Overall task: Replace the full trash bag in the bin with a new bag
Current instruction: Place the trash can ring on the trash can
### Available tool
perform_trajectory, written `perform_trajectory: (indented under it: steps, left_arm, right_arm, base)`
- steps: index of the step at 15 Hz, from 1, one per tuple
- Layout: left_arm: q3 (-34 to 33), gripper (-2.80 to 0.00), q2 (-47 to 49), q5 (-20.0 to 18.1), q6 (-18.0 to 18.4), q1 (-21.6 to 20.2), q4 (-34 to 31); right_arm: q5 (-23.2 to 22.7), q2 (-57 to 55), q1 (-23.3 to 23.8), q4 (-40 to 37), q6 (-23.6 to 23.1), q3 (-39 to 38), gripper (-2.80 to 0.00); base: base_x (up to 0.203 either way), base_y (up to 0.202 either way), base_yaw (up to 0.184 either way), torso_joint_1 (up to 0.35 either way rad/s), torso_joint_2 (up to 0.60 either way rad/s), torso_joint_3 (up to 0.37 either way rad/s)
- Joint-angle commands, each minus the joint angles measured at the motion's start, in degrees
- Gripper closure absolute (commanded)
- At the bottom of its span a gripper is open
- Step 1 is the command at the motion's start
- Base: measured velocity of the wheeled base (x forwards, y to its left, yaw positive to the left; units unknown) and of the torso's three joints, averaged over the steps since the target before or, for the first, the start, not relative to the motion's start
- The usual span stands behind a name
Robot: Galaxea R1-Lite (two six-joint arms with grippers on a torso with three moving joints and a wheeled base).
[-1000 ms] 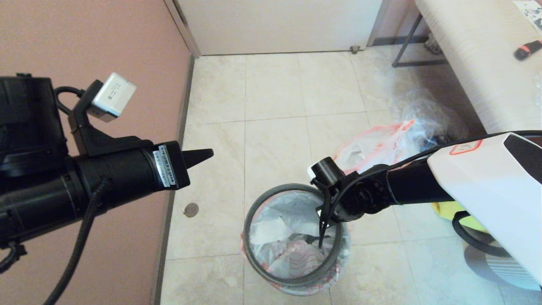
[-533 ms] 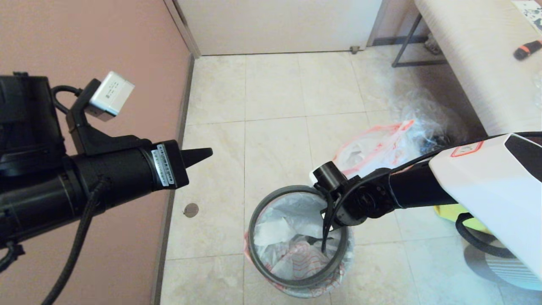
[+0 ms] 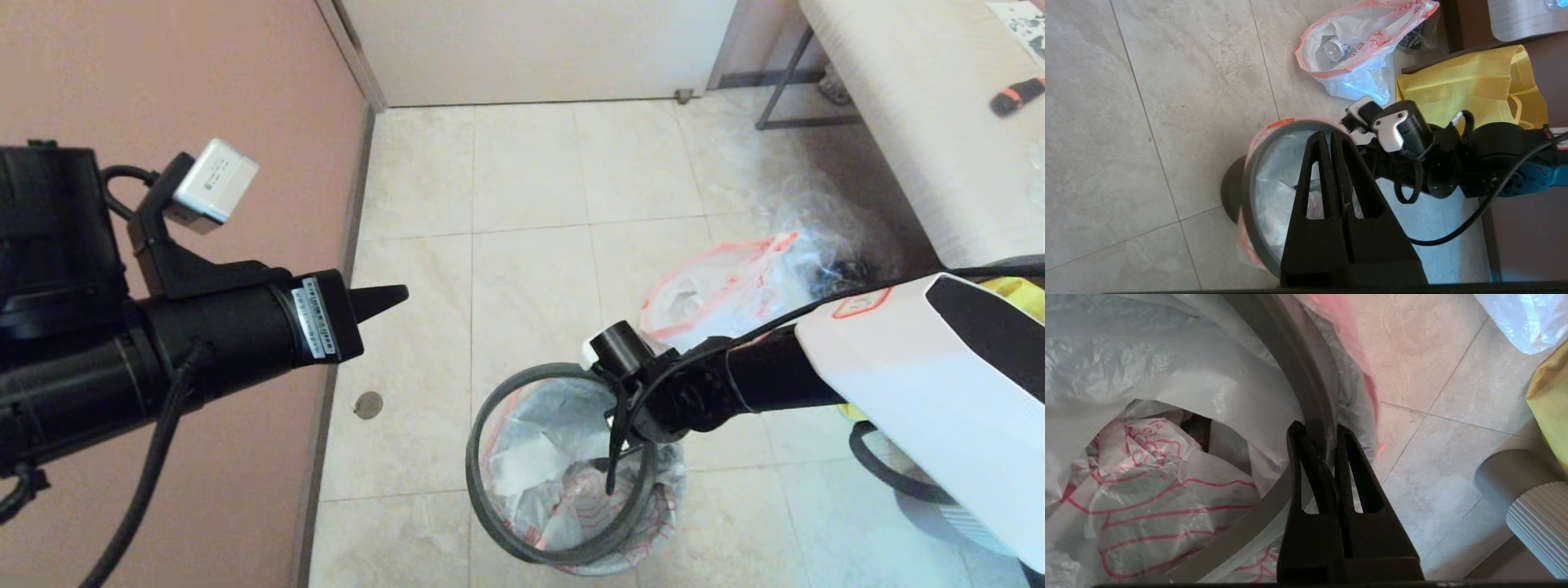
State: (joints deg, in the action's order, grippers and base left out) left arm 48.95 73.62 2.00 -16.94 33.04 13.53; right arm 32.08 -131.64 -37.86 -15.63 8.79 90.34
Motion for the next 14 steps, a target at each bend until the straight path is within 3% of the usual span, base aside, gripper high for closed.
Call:
perform_trajectory:
  steps: [1,14]
  left_arm:
    - [0.0,0.00,0.1,0.0,-0.2,0.0,0.1]
    - [0.2,0.00,-0.1,0.0,-0.1,-0.3,0.1]
  right_arm:
    - [0.3,-0.6,0.1,-0.1,0.0,0.1,0.00]
    - [5.3,4.3,-0.9,0.0,0.0,-5.0,0.00]
  base:
    - [0.000,0.000,0.000,0.000,0.00,0.000]
    - [0.000,0.000,0.000,0.000,0.00,0.000]
